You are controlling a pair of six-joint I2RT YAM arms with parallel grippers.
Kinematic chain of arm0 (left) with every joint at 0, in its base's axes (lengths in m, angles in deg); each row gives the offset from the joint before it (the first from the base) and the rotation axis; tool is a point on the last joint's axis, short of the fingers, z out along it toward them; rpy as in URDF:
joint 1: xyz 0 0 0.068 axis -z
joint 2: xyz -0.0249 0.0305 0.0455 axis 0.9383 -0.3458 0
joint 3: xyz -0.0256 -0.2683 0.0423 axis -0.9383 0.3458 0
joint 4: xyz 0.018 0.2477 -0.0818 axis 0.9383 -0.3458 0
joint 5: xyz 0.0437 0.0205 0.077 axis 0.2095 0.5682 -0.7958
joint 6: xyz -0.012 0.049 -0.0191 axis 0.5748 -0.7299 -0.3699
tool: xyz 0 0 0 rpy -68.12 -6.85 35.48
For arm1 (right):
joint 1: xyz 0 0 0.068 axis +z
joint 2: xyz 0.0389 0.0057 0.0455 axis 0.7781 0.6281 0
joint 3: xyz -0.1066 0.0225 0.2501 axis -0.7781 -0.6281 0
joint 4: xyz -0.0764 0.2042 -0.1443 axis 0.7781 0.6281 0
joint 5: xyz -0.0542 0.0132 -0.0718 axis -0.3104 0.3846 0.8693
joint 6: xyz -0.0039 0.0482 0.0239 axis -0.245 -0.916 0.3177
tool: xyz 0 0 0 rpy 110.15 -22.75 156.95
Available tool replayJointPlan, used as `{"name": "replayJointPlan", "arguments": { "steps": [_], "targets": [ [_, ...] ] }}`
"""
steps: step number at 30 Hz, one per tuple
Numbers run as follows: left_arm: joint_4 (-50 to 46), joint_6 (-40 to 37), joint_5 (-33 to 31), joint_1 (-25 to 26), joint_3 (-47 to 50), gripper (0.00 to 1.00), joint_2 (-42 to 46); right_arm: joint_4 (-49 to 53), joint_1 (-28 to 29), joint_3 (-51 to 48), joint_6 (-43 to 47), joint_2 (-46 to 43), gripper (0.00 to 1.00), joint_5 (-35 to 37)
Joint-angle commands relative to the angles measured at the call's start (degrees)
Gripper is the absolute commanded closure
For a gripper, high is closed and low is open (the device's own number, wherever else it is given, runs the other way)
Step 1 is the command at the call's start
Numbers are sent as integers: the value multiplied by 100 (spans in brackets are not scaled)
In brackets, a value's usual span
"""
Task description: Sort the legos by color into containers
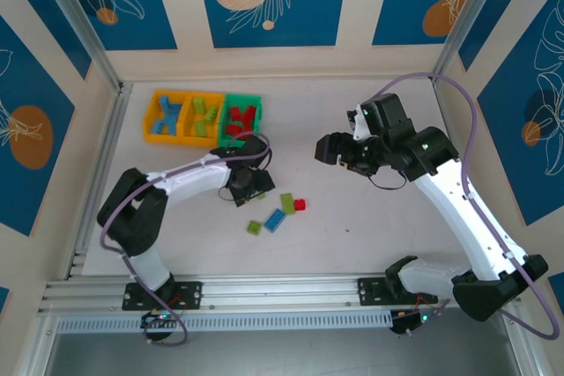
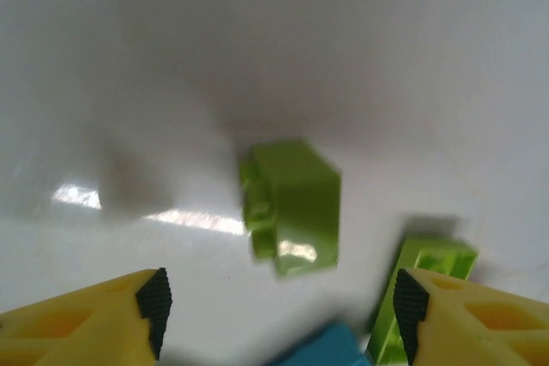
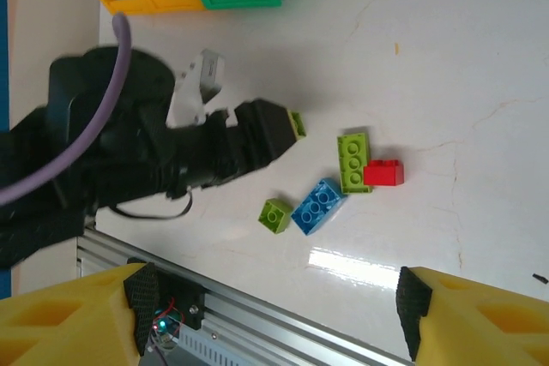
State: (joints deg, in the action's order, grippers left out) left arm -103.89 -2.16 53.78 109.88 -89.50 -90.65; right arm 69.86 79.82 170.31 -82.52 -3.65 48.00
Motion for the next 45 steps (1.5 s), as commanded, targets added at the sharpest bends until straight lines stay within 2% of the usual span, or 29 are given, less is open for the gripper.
{"name": "replayJointPlan", "arguments": {
  "steps": [1, 5, 9, 16, 21, 24, 29, 33, 36, 38, 40, 43, 45],
  "targets": [
    [-177, -269, 49, -52, -408, 40, -277, 253, -43, -134, -104, -180, 24, -191],
    [-209, -231, 76, -68, -383, 56, -468, 301, -60, -205, -152, -296, 23, -246],
    [-311, -237, 47, -74, -273, 65, -527, 332, -78, -241, -154, -371, 23, -215],
    [-581, -437, -96, -98, -307, 77, -388, 219, -113, -250, -160, -363, 23, -278],
    [-1030, -848, -393, -266, -662, 80, 103, 244, -122, -179, -172, -368, 22, -318],
    [-1273, -1134, -579, -603, -999, 80, 479, 260, -131, -192, -170, -405, 22, -292],
    [-1406, -1673, -503, -1680, -1806, 79, 541, 227, -154, -228, -167, -407, 22, -368],
    [-1449, -2101, -434, -2545, -2781, 79, -93, 236, -183, -198, -222, -415, 22, -450],
    [-1656, -2341, -405, -2996, -3721, 76, -854, 270, -192, -180, -290, -462, 22, -459],
    [-1911, -2488, -333, -3217, -4453, 71, -1366, 271, -190, -176, -325, -511, 22, -468],
    [-2197, -2649, -290, -3359, -5198, 60, -1834, 296, -191, -175, -353, -563, 22, -444],
    [-2552, -2880, -187, -3440, -6020, 48, -2222, 354, -201, -196, -407, -624, 22, -411],
    [-2694, -2933, -115, -3441, -6217, 45, -2229, 343, -201, -242, -465, -672, 22, -398]
  ]
}}
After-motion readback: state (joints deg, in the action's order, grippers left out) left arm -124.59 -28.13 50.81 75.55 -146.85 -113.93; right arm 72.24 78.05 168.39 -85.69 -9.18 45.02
